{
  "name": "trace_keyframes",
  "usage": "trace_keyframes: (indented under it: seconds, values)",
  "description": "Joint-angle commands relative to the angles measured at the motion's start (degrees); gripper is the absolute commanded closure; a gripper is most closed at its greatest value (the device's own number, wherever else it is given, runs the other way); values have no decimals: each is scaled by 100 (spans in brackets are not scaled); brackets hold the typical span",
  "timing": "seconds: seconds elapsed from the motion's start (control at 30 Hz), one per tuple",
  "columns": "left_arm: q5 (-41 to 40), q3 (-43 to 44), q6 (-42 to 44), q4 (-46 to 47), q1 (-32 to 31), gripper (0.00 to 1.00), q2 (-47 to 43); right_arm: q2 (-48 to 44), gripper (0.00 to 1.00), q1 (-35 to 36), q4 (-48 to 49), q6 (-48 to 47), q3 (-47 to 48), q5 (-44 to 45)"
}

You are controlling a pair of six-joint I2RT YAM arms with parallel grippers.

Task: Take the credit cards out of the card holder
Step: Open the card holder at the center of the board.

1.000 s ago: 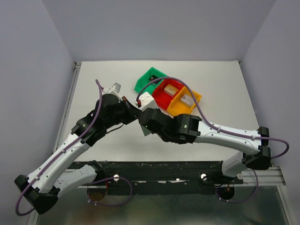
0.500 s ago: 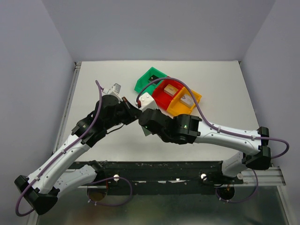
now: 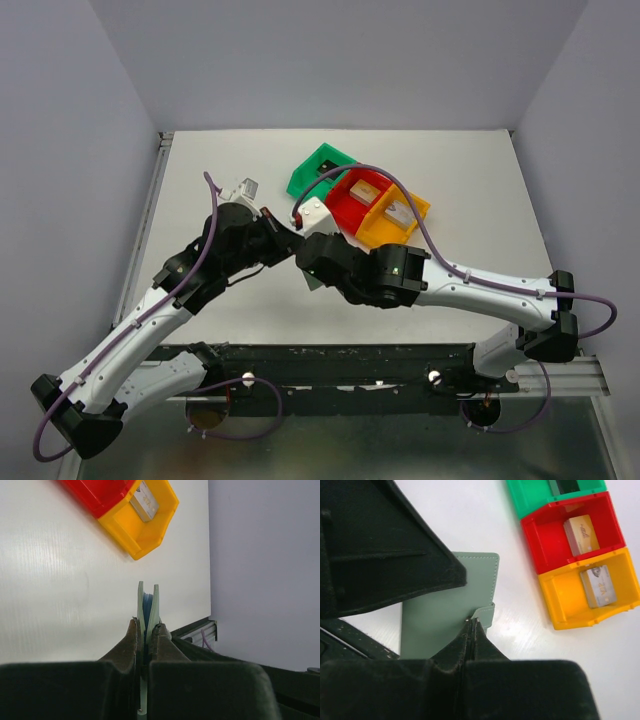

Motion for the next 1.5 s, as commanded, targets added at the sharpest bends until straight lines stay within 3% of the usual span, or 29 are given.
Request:
trace_keyframes:
  seconds: [0.0, 0.33, 0.5, 0.63, 0.73, 0.8, 0.93, 1.03, 1.13, 1.47]
  values:
    - [172, 0, -47, 151, -42, 100, -279, -66, 100, -60, -755, 59, 49, 646]
    - [102, -44, -3, 63, -42, 100, -350, -303, 99, -60, -791, 226, -39, 568]
    - [-39, -219, 233, 150, -42, 100, -473, -839, 60, -77, -527, 366, -311, 295]
    - [84, -631, 987, 851, -33, 100, -613, -1418, 46, -104, -37, 350, -653, -38]
    - [269, -1482, 1368, 2019, -42, 100, -981, -2033, 36, -113, 1155, 183, -1459, -336]
    - [269, -2036, 1324, 2879, -33, 100, -1332, -2525, 30, -156, 2002, 67, -2049, -1002]
    - [574, -2259, 1490, 3279, 90, 100, -1650, -2879, 34, -367, 2399, 104, -2333, -2725]
    - [1286, -2136, 1710, 3481, 239, 100, -1581, -2836, 46, -367, 2733, 129, -2421, -3474]
    - [2121, -2275, 1755, 4199, 424, 100, -1563, -2721, 60, -359, 2769, 155, -2430, -3686]
    - [3827, -2786, 885, 6003, 1232, 100, -1273, -2940, 61, -525, 2699, 296, -2711, -3669]
